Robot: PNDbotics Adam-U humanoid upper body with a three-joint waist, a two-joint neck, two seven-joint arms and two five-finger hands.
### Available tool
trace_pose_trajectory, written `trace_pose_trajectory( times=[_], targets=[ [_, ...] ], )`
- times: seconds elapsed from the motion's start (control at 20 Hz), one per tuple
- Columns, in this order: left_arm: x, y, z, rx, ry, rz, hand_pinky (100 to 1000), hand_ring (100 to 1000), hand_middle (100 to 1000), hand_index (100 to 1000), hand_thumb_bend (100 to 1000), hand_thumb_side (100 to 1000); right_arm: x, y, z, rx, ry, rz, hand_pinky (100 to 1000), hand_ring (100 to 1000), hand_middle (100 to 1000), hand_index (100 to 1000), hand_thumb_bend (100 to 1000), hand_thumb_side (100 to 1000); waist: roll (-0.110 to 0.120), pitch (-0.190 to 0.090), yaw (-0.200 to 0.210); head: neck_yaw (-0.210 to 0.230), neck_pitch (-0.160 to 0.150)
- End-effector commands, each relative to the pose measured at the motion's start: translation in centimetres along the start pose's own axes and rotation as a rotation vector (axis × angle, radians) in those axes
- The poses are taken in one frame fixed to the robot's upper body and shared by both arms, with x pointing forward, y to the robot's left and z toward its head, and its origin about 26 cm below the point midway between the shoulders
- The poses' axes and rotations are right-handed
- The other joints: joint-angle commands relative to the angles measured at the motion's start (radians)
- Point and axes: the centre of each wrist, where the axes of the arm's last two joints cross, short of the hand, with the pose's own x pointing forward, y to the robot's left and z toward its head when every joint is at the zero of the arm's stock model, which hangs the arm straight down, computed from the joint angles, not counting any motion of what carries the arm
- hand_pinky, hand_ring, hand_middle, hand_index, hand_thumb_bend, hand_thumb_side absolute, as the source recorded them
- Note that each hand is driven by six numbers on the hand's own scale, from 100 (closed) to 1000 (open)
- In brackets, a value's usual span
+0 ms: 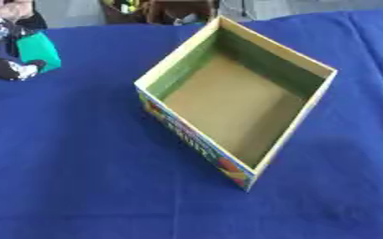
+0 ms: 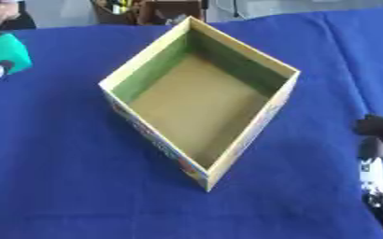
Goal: Pick up objects on the table and place them in the box.
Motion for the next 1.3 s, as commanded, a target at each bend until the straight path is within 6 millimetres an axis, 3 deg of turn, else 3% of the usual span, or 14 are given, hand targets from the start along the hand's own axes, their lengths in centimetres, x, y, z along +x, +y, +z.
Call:
trace_pose_trajectory(
  times=[0.05,0.7,1.3],
  targets=[
    [0.6,2.4,0.0,0.039,-0.033,-0.009,415,526,413,489,100,551,0.4,-0.7,-0.4,0.003,-0.021,0.008,842,796,611,788,100,597,-0.003,-0.041,0.005,-0.006,0.015],
    [7.9,2.6,-4.3,0.021,-0.263,0.047,408,520,422,483,100,536,0.3,-1.4,-0.2,0.005,-0.001,-0.013,840,795,613,787,100,584,0.006,-0.110,0.008,-0.032,0.061],
    [14.9,3.2,-7.2,0.044,-0.443,0.099,398,513,421,474,100,526,0.4,-1.5,-0.5,0.007,0.008,-0.037,839,793,613,788,100,572,0.020,-0.140,-0.007,-0.028,0.080]
  ],
)
